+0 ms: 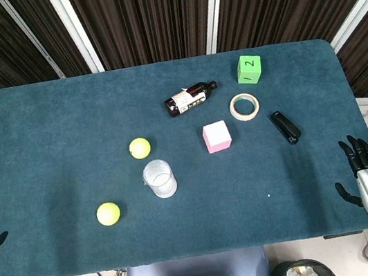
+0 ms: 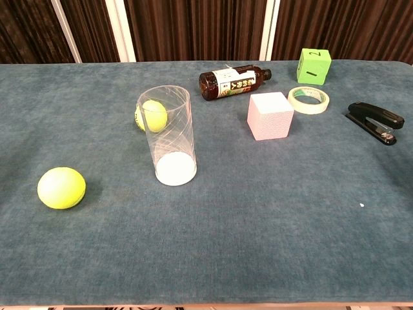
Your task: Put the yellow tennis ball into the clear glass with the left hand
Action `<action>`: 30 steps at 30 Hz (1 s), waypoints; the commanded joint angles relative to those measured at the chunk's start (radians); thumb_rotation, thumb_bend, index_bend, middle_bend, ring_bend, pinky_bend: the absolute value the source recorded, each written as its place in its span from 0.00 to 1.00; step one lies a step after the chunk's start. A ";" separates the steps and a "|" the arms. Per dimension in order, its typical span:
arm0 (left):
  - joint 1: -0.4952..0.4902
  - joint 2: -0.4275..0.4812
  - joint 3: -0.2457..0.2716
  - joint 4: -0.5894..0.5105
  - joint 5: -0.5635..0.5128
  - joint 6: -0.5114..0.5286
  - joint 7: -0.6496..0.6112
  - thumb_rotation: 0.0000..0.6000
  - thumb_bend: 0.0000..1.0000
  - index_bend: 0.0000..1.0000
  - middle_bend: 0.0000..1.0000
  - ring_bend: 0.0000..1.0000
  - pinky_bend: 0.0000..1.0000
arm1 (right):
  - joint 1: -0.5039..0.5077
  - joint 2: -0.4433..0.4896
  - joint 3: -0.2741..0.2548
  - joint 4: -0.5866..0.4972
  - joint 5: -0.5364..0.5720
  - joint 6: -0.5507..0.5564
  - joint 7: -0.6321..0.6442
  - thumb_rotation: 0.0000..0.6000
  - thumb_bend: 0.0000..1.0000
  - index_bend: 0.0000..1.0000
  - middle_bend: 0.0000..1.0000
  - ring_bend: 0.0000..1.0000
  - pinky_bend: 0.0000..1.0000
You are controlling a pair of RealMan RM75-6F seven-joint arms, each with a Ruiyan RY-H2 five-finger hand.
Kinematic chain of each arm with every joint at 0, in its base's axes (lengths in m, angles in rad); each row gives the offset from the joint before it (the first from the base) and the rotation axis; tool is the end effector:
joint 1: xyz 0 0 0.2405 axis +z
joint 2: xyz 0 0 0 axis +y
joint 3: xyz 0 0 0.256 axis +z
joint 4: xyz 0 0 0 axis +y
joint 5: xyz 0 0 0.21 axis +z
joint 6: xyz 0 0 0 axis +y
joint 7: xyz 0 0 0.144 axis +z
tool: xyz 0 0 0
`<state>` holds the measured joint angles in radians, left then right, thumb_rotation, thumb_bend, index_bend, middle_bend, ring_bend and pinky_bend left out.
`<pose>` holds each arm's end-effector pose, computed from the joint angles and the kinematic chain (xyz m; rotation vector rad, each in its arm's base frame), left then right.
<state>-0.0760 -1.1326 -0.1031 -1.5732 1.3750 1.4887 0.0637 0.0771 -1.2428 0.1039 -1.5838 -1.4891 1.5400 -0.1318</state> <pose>-0.3307 0.1885 0.1740 -1.2625 -0.8554 -0.8110 -0.3011 -0.1887 0.1379 1.3160 -0.8150 0.9286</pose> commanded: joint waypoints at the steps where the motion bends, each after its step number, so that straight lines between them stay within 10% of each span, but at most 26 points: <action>1: 0.000 0.000 0.000 0.000 0.000 0.001 0.000 1.00 0.07 0.17 0.03 0.01 0.08 | 0.000 0.000 0.000 0.000 0.000 0.000 0.000 1.00 0.35 0.09 0.00 0.00 0.00; 30: -0.054 0.045 0.055 -0.054 0.114 -0.090 -0.026 1.00 0.04 0.16 0.03 0.01 0.08 | 0.002 -0.002 0.001 0.003 0.013 -0.011 -0.007 1.00 0.35 0.09 0.00 0.00 0.00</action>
<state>-0.1129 -1.1010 -0.0587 -1.6120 1.4696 1.4187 0.0349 0.0776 -1.2439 0.1064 -1.5821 -1.4769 1.5314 -0.1373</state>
